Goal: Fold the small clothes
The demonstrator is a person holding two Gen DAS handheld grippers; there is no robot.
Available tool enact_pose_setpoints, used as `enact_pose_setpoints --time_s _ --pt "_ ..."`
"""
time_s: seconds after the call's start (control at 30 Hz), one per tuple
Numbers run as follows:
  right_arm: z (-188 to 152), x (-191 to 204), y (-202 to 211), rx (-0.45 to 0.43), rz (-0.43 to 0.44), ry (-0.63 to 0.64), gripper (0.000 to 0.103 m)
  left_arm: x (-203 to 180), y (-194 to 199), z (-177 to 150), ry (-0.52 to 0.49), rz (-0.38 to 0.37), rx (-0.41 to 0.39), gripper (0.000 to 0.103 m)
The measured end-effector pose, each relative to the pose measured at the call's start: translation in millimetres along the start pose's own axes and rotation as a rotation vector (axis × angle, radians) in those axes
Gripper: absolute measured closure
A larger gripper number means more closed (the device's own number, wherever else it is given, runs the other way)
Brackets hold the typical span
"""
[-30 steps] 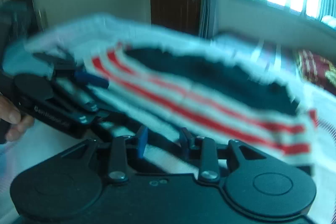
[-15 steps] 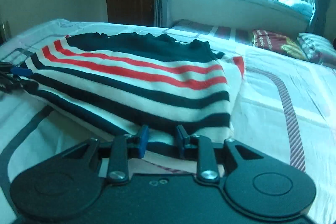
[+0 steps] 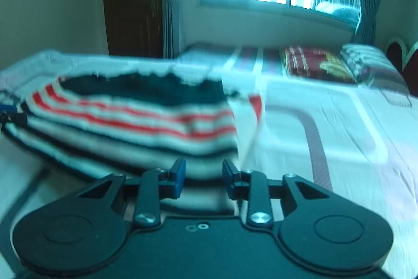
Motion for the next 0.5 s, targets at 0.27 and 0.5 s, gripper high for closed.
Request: enact_pose_setpoints --time_s 0.27,0.5 --pt "-9.7 -12.7 -56.1 0.092 0.022 -0.033 0.089 3.9 -57.7 -5.5 -0.031 0.008 0.129 0.011" --pt "-10.6 -5.4 -49.4 0.089 -0.012 -0.005 0.088 2.8 -51.0 -0.4 -0.057 -0.004 0.134 0.007"
Point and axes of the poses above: each gripper's, at about its wrist camera, not at the fingertips, and y roughly against the way its jaws point, x to its left, z to its top, the point moved 5 cm from there along -y, roughly the way its jaws point, and after that the axes turned 12 degrees about -x, right-handed, at the moved point
